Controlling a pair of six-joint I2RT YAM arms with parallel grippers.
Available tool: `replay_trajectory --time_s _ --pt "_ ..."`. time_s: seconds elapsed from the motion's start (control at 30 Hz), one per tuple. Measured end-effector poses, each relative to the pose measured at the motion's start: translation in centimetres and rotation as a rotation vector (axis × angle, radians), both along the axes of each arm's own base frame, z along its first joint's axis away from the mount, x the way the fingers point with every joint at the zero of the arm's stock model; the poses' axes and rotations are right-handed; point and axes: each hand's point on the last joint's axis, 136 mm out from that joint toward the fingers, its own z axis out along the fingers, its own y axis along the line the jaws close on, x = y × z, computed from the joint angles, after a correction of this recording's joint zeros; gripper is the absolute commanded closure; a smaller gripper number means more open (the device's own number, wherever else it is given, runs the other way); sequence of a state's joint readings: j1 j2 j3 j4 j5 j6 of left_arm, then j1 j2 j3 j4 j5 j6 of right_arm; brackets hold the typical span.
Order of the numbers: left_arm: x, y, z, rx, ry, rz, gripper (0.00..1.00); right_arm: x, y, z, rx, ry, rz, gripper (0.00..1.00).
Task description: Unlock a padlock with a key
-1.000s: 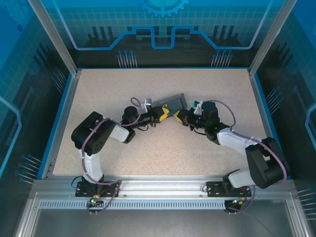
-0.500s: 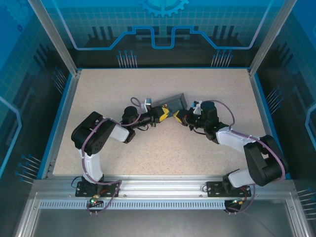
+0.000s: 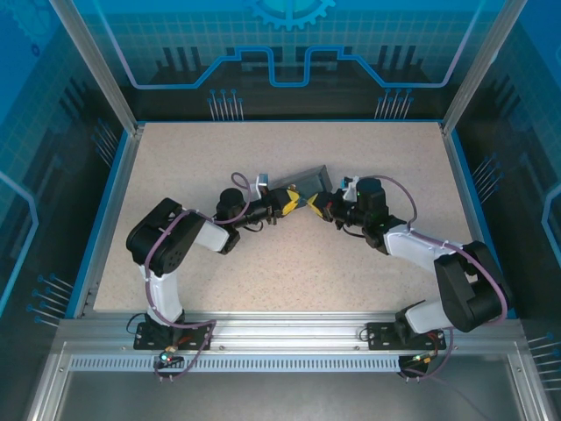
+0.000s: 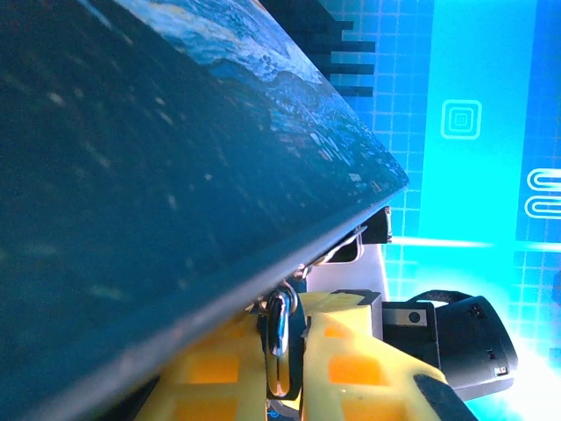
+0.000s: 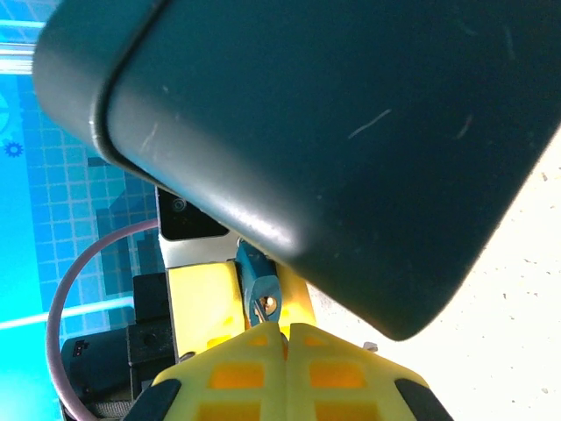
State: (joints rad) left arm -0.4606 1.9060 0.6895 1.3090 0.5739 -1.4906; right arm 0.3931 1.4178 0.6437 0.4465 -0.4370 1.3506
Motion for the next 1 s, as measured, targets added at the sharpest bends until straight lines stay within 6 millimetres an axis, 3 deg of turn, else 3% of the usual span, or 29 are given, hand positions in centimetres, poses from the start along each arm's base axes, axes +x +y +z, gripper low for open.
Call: replay_trajectory --time_s 1.0 --pt "0.08 0.06 0.17 -0.003 -0.006 0.002 1.00 -0.12 0.37 -0.24 -0.007 0.003 0.004 1.00"
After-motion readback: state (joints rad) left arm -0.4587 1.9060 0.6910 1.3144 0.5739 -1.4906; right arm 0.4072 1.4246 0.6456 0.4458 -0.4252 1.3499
